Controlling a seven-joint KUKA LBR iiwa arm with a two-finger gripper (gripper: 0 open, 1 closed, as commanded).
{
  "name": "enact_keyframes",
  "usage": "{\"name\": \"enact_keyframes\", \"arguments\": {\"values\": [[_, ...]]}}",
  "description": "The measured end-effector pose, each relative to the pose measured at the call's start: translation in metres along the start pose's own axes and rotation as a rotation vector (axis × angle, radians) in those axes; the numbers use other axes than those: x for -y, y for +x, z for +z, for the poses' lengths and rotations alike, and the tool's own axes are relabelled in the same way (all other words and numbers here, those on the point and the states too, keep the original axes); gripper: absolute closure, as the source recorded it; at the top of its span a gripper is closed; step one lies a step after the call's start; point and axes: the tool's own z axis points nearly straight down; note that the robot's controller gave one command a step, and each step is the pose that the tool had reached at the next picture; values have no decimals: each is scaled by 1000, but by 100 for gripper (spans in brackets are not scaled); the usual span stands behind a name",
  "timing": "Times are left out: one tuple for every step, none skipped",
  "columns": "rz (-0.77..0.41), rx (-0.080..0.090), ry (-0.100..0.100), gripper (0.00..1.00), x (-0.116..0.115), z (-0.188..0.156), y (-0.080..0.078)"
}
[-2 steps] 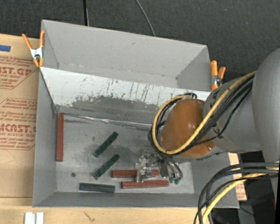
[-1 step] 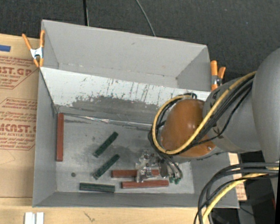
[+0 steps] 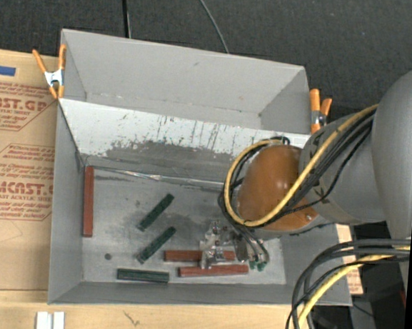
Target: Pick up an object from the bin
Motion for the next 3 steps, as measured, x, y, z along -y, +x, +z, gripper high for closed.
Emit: {"name": "enact_keyframes", "arguments": {"values": [[-1, -16, 0, 100, 0, -8, 3], [0, -22, 0, 100, 0, -16, 3], [0, -30, -1, 100, 0, -36, 5]]}}
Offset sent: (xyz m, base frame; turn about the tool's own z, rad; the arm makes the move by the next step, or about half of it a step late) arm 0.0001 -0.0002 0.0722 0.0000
